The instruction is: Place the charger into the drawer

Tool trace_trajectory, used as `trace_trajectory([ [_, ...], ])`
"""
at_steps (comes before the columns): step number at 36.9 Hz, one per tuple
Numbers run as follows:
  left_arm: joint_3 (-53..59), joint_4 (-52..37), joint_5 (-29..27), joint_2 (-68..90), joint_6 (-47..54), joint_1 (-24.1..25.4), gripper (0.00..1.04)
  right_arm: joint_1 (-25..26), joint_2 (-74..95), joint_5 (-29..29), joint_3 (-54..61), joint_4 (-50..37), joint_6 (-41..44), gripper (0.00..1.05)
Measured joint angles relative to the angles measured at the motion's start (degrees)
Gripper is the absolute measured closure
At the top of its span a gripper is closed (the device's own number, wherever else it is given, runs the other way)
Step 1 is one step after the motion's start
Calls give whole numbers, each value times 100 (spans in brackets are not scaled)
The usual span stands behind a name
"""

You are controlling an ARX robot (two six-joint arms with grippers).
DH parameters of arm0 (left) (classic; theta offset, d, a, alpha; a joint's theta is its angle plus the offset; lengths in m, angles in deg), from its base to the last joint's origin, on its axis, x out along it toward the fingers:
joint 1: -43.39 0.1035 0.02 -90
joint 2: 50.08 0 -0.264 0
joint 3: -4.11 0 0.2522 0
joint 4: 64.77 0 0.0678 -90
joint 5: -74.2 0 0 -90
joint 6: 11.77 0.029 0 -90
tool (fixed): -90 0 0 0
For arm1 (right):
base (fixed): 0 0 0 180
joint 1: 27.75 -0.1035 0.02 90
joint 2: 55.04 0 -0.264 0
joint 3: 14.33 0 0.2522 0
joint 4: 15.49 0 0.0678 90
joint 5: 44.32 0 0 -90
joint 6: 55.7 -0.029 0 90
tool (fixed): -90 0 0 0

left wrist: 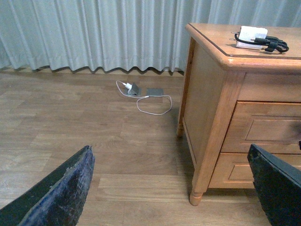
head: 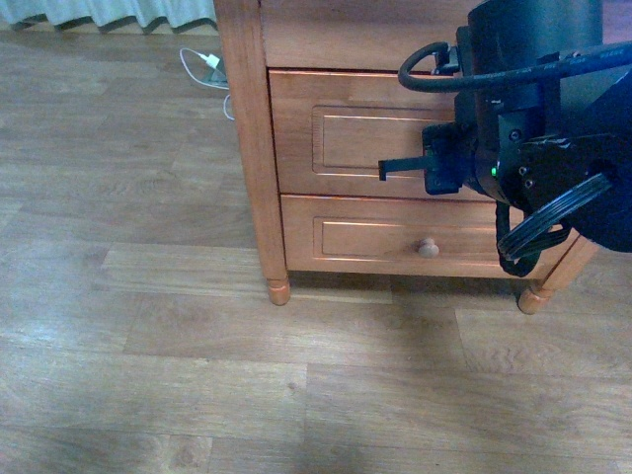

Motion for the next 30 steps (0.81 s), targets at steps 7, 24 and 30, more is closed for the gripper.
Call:
trace_trajectory([
  [7,0,0,0,0,-2,0,6,83,-264,369,212,313,-164,82],
  [24,0,0,0,0,0,0,6,90,-1989,1016,2328,634,-46,83],
  [30,0,0,0,0,0,0,6,94,-2643,1333,3189,553,-26,84],
])
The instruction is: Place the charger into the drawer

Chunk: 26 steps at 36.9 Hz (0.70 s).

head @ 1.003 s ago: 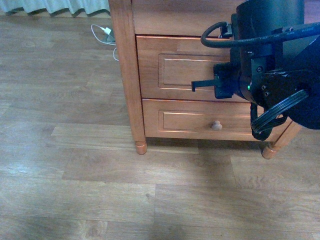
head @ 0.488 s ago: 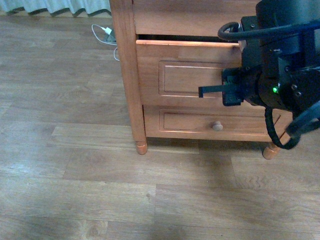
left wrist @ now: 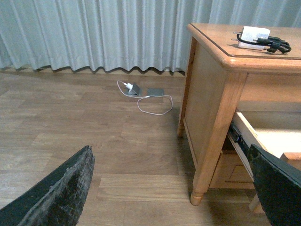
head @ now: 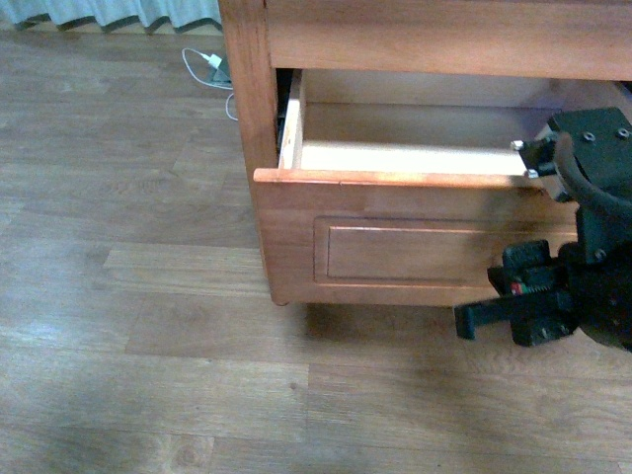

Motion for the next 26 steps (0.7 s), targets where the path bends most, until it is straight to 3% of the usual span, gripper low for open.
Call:
trace_trajectory([
  [2,0,0,0,0,0,0,6,2,-155,46,223,-61,0,83],
  [9,0,0,0,0,-2,0,6,68,-721,-136,719,61,-142,56],
  [12,0,0,0,0,0,0,6,258,-1502,-94,949,579,-229,41],
  [19,0,0,-2,0,-2,0,6,579,-3930,619,1047,2284,-273,8],
  [26,0,0,-2,0,-2,0,6,1311,-6387,1381,1047,4094,-149,9],
])
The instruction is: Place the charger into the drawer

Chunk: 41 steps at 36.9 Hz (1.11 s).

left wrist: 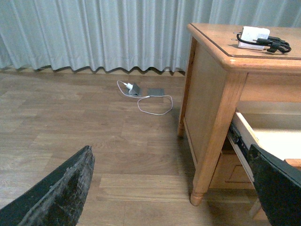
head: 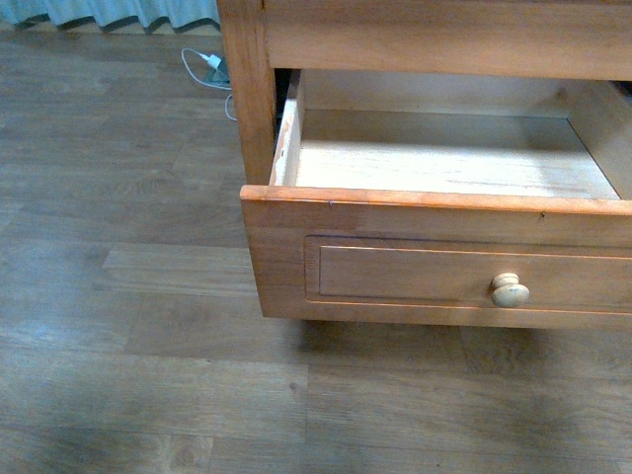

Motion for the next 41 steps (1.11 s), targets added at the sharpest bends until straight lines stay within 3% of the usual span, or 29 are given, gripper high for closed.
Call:
trace_trajectory([
  [4,0,0,2,0,2,0,6,575,-977,546,13,389,46,9],
  [7,0,0,2,0,2,0,6,699,-1193,597,20,413,46,9],
  [9,0,0,2,0,2,0,6,699,-1189,592,28,413,48,9],
  [11,0,0,2,0,0,0,6,710,-1384,107,350,-302,214,15],
  [14,0,0,-17,0,2,0,6,726,-1845,-575,927,-1539,417,27],
  [16,0,0,-13,0,2,0,6,752,-2081,-708,1075,-2085,520,40],
  [22,0,0,0,0,2,0,6,750,-2337,-688,1268,-2074,625,75],
  [24,0,0,0,0,2,0,6,750,-2800,-684,1296,-1488,632,88],
  [28,0,0,2,0,2,0,6,750,-3152,-682,1344,-1338,662,104],
  [34,0,0,-2,0,2,0,6,750,-3394,-675,1574,-1338,658,103],
  [38,0,0,0,0,2,0,6,750,-3412,-682,1596,-1335,667,79],
  [41,0,0,0,0,2,0,6,750,-3412,-682,1598,-1335,664,67],
])
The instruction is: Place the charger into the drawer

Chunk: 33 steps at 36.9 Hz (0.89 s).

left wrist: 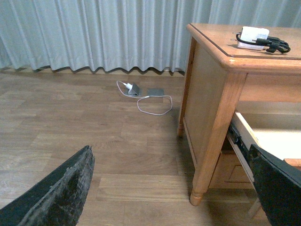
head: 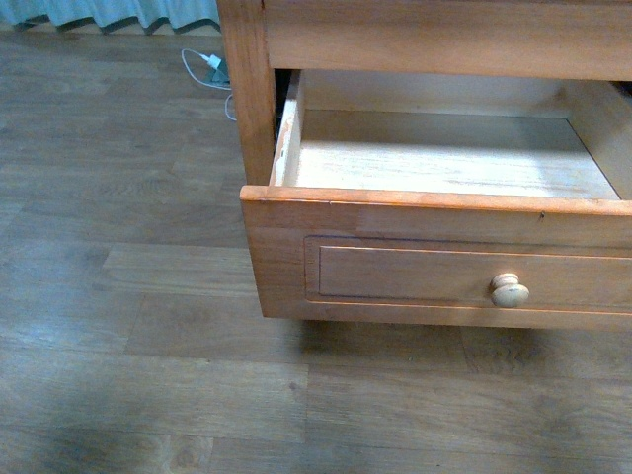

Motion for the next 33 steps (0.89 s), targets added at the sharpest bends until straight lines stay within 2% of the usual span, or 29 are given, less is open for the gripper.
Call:
trace_trajectory([
  [14,0,0,0,0,0,0,6,0,0,0,-2,0,0,8],
  [21,0,4,-44,4,-4,-7,6,0,0,0,0,0,-2,9],
  [24,-96,151,-1707,494,-566,-643,6,0,0,0,0,0,-2,9],
  [25,-157,122,-2129,765,-710,-855,6,0,0,0,0,0,-2,9],
  [26,-195,66,-2275,938,-782,-960,6,0,0,0,0,0,0,9],
  [29,-420,-286,-2286,1556,-876,-1130,6,0,0,2,-2,0,-2,9],
  [33,-931,-828,-1882,2459,-907,-1137,6,0,-2,0,0,0,-2,9],
])
